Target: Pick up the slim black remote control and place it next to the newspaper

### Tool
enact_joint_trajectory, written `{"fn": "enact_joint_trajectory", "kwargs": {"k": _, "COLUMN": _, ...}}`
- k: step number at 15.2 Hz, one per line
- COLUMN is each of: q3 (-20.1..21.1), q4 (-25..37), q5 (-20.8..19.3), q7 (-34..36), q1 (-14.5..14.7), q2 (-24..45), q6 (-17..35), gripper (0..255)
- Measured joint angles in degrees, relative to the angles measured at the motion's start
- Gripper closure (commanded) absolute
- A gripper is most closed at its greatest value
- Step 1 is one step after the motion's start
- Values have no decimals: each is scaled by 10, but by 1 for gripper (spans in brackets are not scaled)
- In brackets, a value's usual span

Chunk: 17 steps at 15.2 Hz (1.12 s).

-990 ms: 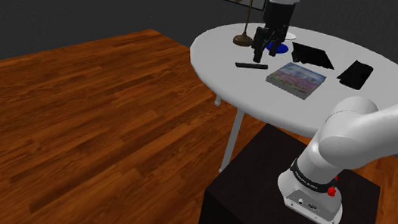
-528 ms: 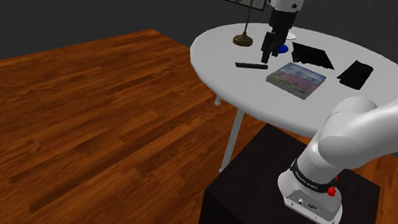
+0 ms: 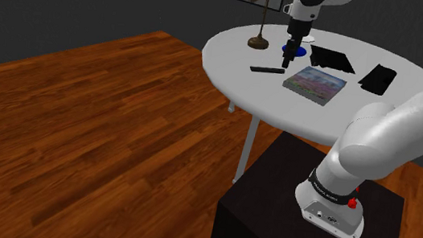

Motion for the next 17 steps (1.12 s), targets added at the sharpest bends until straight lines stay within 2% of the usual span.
{"fn": "enact_joint_trajectory", "kwargs": {"k": 6, "q3": -96, "q4": 76, "q5": 34, "q7": -153, "q1": 29, "q2": 132, "q6": 55, "gripper": 0}}
{"fn": "enact_joint_trajectory", "kwargs": {"k": 8, "q3": -124, "q4": 100, "q5": 60, "q7": -207, "q1": 38, "q2": 181, "q6": 72, "gripper": 0}}
{"fn": "enact_joint_trajectory", "kwargs": {"k": 11, "q3": -163, "q4": 162, "q5": 127, "q7": -309, "q1": 42, "q2": 281, "q6": 86, "gripper": 0}}
{"fn": "enact_joint_trajectory", "kwargs": {"k": 14, "q3": -173, "q4": 216, "q5": 200, "q7": -406, "q1": 19, "q2": 376, "q6": 95, "gripper": 0}}
{"fn": "enact_joint_trajectory", "kwargs": {"k": 17, "q3": -158, "q4": 285, "q5": 262, "q7": -482, "q1": -21, "q2": 462, "q6": 83, "gripper": 0}}
